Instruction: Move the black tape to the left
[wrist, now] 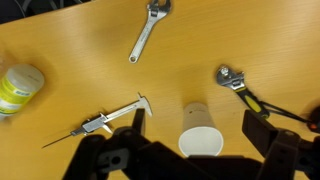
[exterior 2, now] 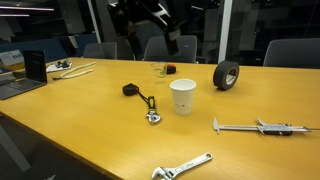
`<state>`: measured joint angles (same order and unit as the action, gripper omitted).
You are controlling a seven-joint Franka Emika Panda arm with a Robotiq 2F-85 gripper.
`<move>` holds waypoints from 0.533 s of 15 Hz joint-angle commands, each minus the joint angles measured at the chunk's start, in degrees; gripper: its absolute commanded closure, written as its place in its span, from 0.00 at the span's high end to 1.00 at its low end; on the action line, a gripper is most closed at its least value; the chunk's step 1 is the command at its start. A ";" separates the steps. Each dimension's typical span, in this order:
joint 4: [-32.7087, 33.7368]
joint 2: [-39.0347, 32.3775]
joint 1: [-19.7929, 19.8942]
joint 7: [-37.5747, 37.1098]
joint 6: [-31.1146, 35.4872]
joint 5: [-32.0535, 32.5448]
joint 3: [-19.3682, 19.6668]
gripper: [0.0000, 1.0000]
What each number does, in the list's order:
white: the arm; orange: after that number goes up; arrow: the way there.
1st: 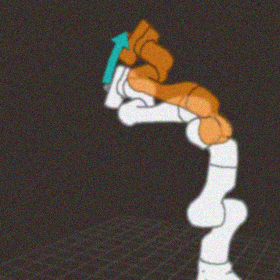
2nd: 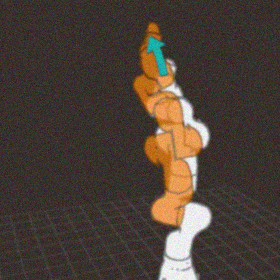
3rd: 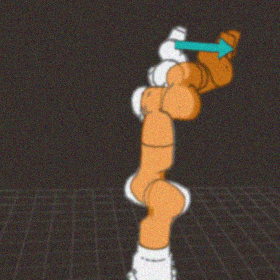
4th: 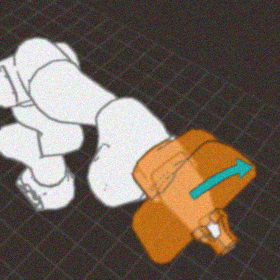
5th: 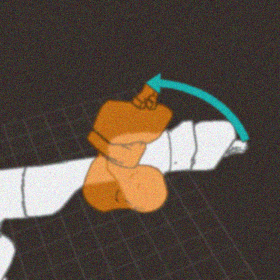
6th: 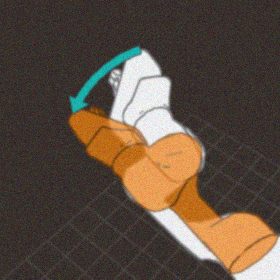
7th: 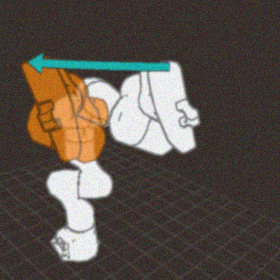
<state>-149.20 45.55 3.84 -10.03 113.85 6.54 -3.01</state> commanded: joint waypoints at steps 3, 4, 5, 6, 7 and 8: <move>3.22 -11.67 6.81 -1.81 12.50 4.64 3.55 1.00; 3.30 -13.28 7.63 -1.74 15.38 5.24 3.94 1.00; 3.33 -14.61 8.25 -1.96 17.65 5.43 4.12 1.00; 3.33 -15.93 8.49 -1.48 20.31 5.26 4.56 1.00; 3.71 -17.58 8.61 -1.01 22.55 5.09 4.78 1.00; 4.34 -19.27 8.77 -0.92 24.29 5.11 4.74 1.00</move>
<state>-147.87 31.39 12.21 -10.41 133.27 10.72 1.37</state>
